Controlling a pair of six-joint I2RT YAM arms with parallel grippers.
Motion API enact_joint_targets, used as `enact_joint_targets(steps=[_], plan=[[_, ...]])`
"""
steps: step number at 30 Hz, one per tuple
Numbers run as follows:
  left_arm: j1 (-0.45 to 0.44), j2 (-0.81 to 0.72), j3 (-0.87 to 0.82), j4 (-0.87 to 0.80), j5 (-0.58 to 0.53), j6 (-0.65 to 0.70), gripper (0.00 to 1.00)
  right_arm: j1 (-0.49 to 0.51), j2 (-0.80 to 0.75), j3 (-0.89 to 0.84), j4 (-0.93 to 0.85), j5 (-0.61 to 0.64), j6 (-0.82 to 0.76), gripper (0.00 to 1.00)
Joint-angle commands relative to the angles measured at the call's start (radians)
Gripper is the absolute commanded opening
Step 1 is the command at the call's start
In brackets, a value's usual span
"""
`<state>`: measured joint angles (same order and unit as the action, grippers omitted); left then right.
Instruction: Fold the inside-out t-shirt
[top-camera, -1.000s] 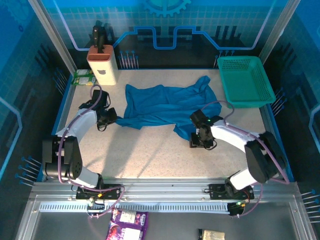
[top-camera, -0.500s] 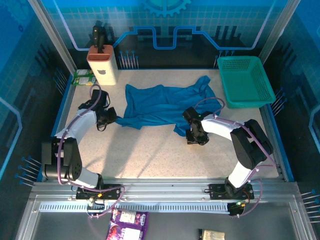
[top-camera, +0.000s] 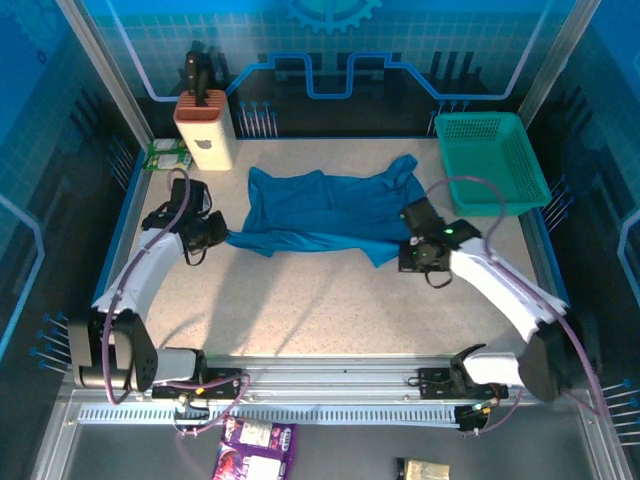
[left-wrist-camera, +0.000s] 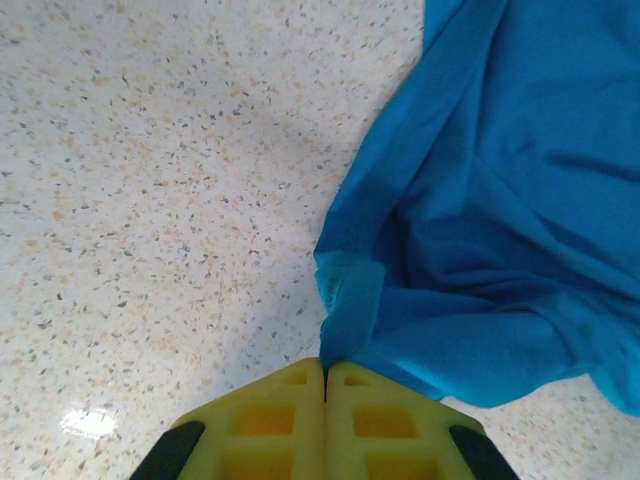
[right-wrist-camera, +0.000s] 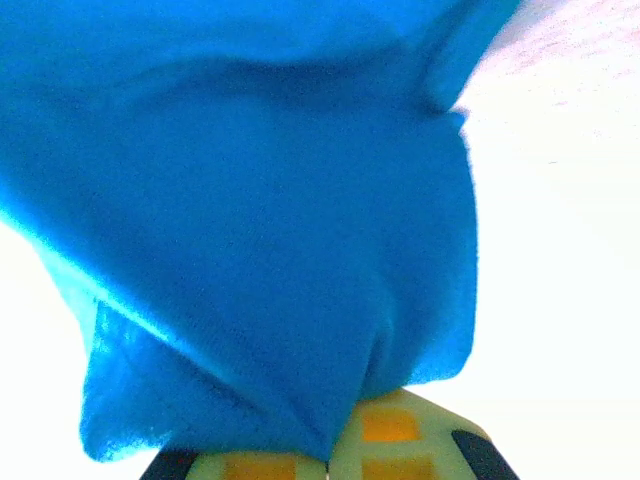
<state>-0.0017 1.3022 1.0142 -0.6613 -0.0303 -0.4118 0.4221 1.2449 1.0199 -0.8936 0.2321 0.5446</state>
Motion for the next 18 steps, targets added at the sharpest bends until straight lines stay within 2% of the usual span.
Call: enact_joint_targets(steps=[1, 4, 8, 10, 12, 13, 15, 18], plan=[[0.02, -0.056, 0.058, -0.071, -0.02, 0.018, 0.0, -0.075, -0.112, 0.149, -0.22, 0.05, -0.061, 0.0], [0.03, -0.039, 0.073, -0.073, -0.018, 0.031, 0.0, -0.121, -0.084, 0.301, -0.249, 0.001, -0.126, 0.0], [0.034, 0.033, 0.072, -0.066, 0.016, 0.044, 0.0, -0.123, 0.119, 0.409, -0.192, -0.208, -0.203, 0.0], [0.034, 0.071, 0.064, -0.061, 0.038, 0.047, 0.0, -0.111, 0.23, 0.419, -0.142, -0.271, -0.211, 0.0], [0.034, 0.103, 0.05, -0.047, 0.053, 0.048, 0.0, -0.101, 0.345, 0.444, -0.103, -0.252, -0.191, 0.21], [0.034, 0.111, 0.043, -0.042, 0.053, 0.048, 0.0, -0.093, 0.38, 0.461, -0.098, -0.222, -0.179, 0.26], [0.034, 0.118, 0.035, -0.042, 0.047, 0.052, 0.0, -0.079, 0.411, 0.484, -0.086, -0.183, -0.149, 0.36], [0.034, 0.111, 0.029, -0.043, 0.038, 0.054, 0.0, -0.087, 0.366, 0.435, -0.008, -0.203, -0.098, 0.43]])
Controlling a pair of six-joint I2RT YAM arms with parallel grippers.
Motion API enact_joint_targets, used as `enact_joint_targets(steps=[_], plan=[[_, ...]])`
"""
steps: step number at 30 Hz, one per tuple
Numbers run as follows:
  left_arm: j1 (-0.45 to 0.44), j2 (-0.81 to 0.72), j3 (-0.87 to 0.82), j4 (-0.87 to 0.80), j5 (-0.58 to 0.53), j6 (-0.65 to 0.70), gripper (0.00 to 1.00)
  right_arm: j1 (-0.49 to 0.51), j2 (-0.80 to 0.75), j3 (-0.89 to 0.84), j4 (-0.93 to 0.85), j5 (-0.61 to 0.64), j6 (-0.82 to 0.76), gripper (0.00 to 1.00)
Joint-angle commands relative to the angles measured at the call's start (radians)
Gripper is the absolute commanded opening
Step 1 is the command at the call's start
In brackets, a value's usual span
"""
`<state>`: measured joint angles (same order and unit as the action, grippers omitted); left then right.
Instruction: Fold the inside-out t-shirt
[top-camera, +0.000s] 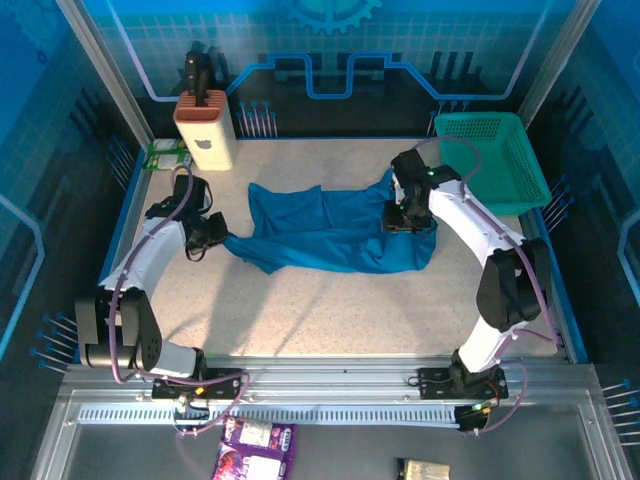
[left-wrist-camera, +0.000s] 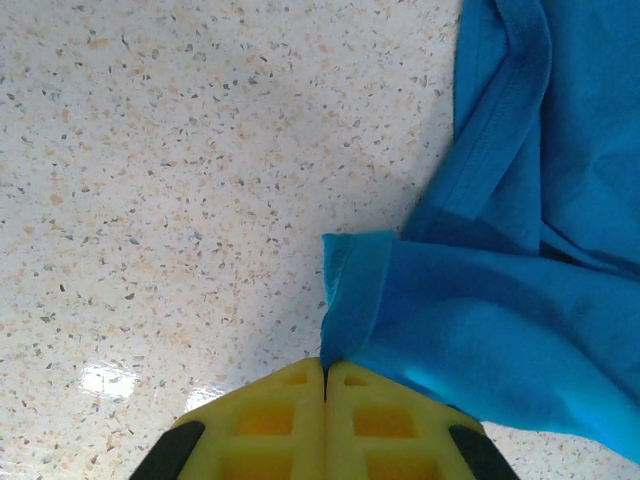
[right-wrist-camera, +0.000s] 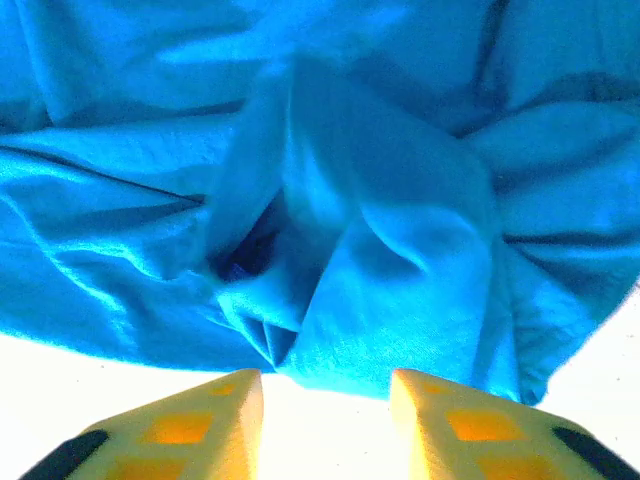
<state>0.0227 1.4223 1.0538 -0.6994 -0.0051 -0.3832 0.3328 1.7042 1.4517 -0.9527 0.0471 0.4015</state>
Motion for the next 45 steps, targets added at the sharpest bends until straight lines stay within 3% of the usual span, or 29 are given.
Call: enact_joint_targets(steps=[1, 7, 11, 14, 21, 28, 34, 39, 45], plan=[[0.01, -0.011, -0.011, -0.005, 0.011, 0.026, 0.0, -0.006, -0.105, -0.018, 0.072, -0.024, 0.066, 0.45], [0.01, 0.001, -0.007, 0.003, 0.018, 0.021, 0.0, -0.039, -0.162, -0.21, 0.272, -0.155, 0.254, 0.55], [0.01, 0.004, -0.015, 0.006, 0.021, 0.02, 0.0, -0.042, -0.095, -0.201, 0.295, -0.147, 0.25, 0.55], [0.01, 0.005, -0.023, 0.01, 0.026, 0.02, 0.0, -0.004, 0.002, -0.101, 0.229, -0.054, 0.133, 0.53], [0.01, -0.013, -0.03, 0.016, 0.023, 0.007, 0.0, 0.107, 0.245, 0.136, 0.038, 0.373, -0.093, 0.54], [0.01, -0.024, -0.032, 0.01, 0.016, 0.01, 0.0, 0.106, 0.385, 0.267, -0.005, 0.505, -0.179, 0.5], [0.01, -0.037, -0.038, 0.01, 0.014, 0.005, 0.0, 0.104, 0.369, 0.277, -0.015, 0.52, -0.187, 0.33], [0.009, -0.046, -0.036, 0.009, 0.014, 0.002, 0.0, 0.083, 0.299, 0.249, -0.001, 0.487, -0.166, 0.02], [0.01, -0.046, 0.004, 0.011, 0.021, -0.009, 0.0, 0.044, 0.155, 0.209, 0.04, 0.466, -0.146, 0.0]])
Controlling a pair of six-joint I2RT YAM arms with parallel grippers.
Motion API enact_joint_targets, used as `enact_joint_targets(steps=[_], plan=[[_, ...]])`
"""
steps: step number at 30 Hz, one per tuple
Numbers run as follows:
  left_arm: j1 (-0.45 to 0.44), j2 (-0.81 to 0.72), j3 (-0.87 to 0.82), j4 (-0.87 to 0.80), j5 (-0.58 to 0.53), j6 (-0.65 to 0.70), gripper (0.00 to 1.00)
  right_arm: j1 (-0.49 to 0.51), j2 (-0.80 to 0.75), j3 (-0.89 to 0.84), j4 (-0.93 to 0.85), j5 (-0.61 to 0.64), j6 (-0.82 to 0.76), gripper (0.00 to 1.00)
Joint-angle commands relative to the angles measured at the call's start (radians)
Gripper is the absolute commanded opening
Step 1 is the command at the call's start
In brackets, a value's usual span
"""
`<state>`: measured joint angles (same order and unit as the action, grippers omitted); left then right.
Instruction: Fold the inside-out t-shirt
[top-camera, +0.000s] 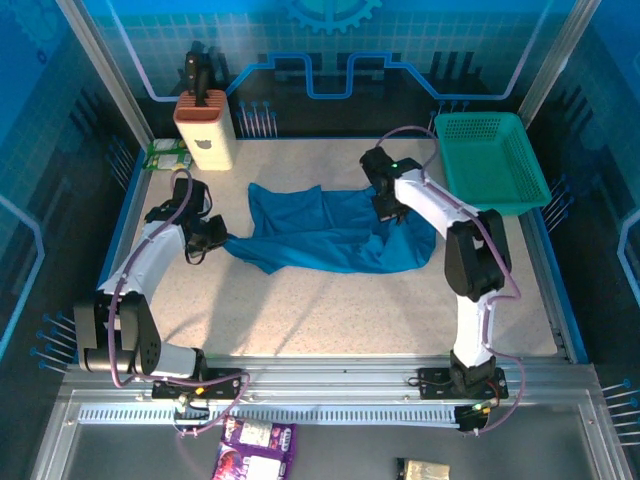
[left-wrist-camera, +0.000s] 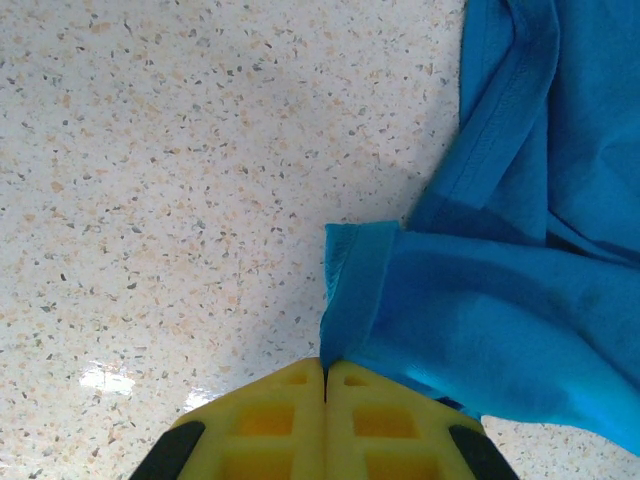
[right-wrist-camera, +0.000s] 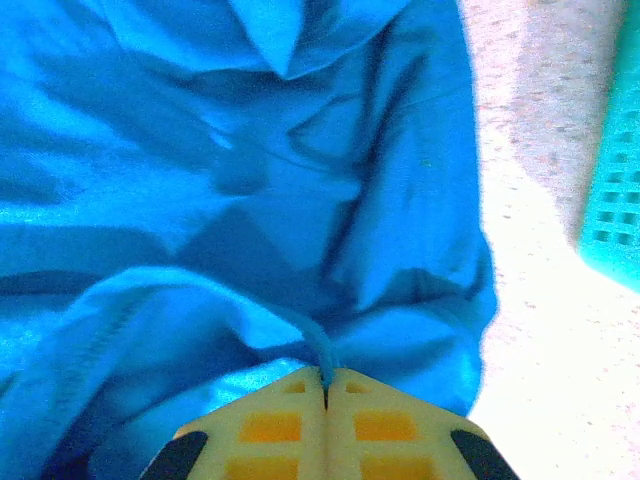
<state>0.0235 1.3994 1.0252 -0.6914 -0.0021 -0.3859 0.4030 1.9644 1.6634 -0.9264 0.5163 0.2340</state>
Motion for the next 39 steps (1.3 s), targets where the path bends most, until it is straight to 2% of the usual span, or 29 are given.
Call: enact_joint_targets(steps=[1, 4, 10, 15, 18, 23, 25, 28, 34, 37, 39], plan=[[0.009, -0.025, 0.046, 0.002, 0.02, -0.008, 0.0, -0.034, -0.13, 0.002, 0.017, -0.005, 0.022, 0.0], [0.009, -0.032, 0.091, 0.01, 0.028, -0.013, 0.0, -0.064, -0.217, 0.056, 0.013, 0.004, 0.016, 0.0], [0.009, -0.05, 0.203, 0.045, 0.034, -0.023, 0.0, -0.171, -0.42, 0.285, 0.032, 0.003, -0.017, 0.0], [0.013, -0.068, 0.381, 0.041, 0.019, 0.008, 0.0, -0.246, -0.543, 0.444, 0.101, 0.009, -0.037, 0.0], [0.046, -0.071, 0.599, 0.009, 0.002, 0.04, 0.0, -0.253, -0.607, 0.444, 0.182, 0.007, -0.037, 0.0], [0.096, -0.024, 1.092, -0.063, -0.035, 0.073, 0.0, -0.255, -0.643, 0.381, 0.242, -0.074, 0.027, 0.0], [0.096, -0.012, 1.186, -0.061, -0.029, 0.069, 0.0, -0.262, -0.635, 0.386, 0.239, -0.092, 0.038, 0.0], [0.096, -0.021, 1.155, -0.034, 0.011, 0.034, 0.0, -0.307, -0.616, 0.461, 0.207, -0.119, 0.045, 0.0], [0.096, -0.093, 0.777, 0.112, 0.11, -0.039, 0.0, -0.423, -0.581, 0.727, 0.144, -0.063, 0.016, 0.0], [0.096, -0.127, 0.682, 0.154, 0.102, -0.062, 0.0, -0.423, -0.609, 0.725, 0.184, -0.056, 0.027, 0.0], [0.1, -0.115, 0.736, 0.13, 0.058, -0.044, 0.0, -0.422, -0.632, 0.649, 0.212, -0.096, 0.072, 0.0]])
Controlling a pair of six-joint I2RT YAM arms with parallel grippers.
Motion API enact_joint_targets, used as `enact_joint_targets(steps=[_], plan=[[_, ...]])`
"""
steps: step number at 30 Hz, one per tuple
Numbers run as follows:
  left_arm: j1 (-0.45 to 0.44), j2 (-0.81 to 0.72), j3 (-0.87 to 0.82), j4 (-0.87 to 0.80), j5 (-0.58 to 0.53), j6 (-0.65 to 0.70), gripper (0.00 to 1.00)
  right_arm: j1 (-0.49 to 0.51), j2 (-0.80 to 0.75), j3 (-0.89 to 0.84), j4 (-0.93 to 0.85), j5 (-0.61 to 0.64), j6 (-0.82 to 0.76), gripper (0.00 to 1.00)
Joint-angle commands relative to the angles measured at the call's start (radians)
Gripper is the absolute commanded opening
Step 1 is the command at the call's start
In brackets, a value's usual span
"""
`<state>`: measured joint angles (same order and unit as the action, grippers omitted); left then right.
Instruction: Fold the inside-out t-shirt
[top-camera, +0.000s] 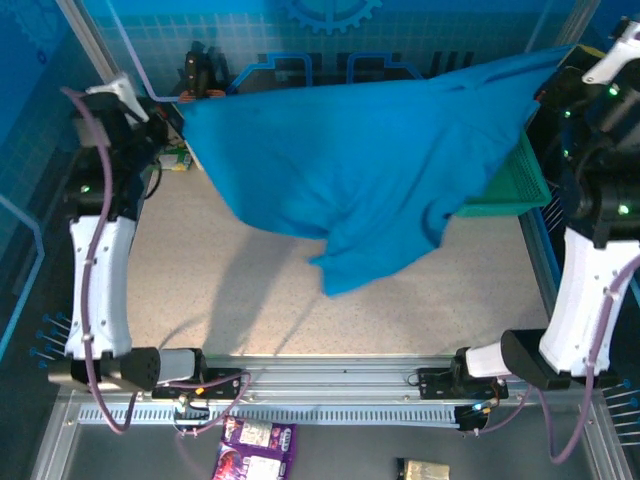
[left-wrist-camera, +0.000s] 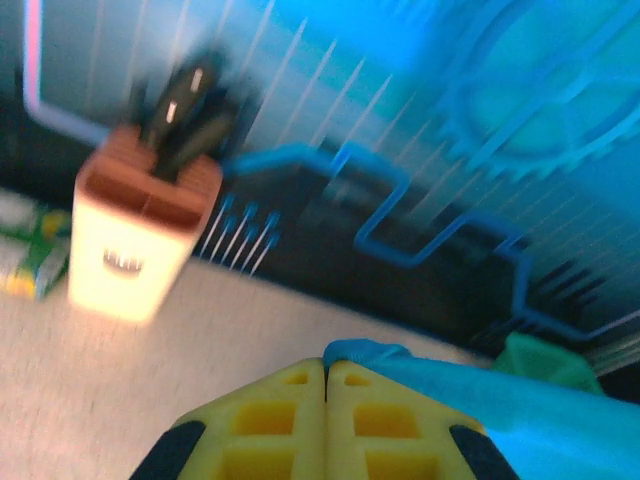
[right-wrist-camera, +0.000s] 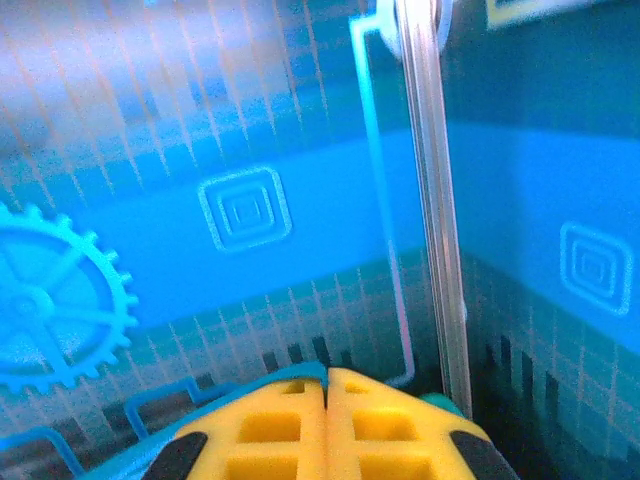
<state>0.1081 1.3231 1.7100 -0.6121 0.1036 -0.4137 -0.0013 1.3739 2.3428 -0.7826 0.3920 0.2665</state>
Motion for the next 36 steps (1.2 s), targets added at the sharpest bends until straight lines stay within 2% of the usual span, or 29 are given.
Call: enact_joint_targets(steps=[1, 5, 7, 9, 11, 14, 17, 22, 25, 36], plan=[[0.029, -0.012, 0.145, 0.013, -0.056, -0.005, 0.0, -0.018, -0.053, -0.095, 0.088, 0.001, 0.067, 0.0], [0.044, 0.147, 0.619, -0.157, -0.044, 0.025, 0.0, -0.017, -0.048, -0.288, 0.111, -0.12, 0.154, 0.0], [0.044, 0.195, 0.757, -0.203, -0.02, 0.016, 0.0, -0.02, -0.062, -0.367, 0.151, -0.165, 0.189, 0.0], [0.041, 0.174, 0.692, -0.171, 0.006, 0.009, 0.0, -0.029, -0.063, -0.373, 0.158, -0.168, 0.195, 0.0], [0.04, 0.085, 0.427, -0.057, 0.013, -0.004, 0.0, -0.072, -0.053, -0.307, 0.124, -0.163, 0.183, 0.0], [0.041, -0.027, 0.122, 0.062, 0.005, -0.022, 0.0, -0.177, -0.044, -0.178, 0.08, -0.156, 0.175, 0.0], [0.041, -0.089, -0.014, 0.101, 0.0, -0.034, 0.0, -0.236, -0.032, -0.072, 0.076, -0.17, 0.181, 0.0], [0.043, -0.096, 0.079, 0.055, -0.039, 0.008, 0.0, -0.235, 0.01, -0.057, 0.077, -0.317, 0.243, 0.0], [0.044, -0.11, 0.128, 0.036, -0.029, 0.012, 0.0, -0.235, -0.026, -0.112, 0.1, -0.308, 0.252, 0.0], [0.044, -0.306, 0.057, 0.078, 0.011, -0.009, 0.0, -0.235, -0.25, -0.234, 0.138, -0.275, 0.228, 0.0]])
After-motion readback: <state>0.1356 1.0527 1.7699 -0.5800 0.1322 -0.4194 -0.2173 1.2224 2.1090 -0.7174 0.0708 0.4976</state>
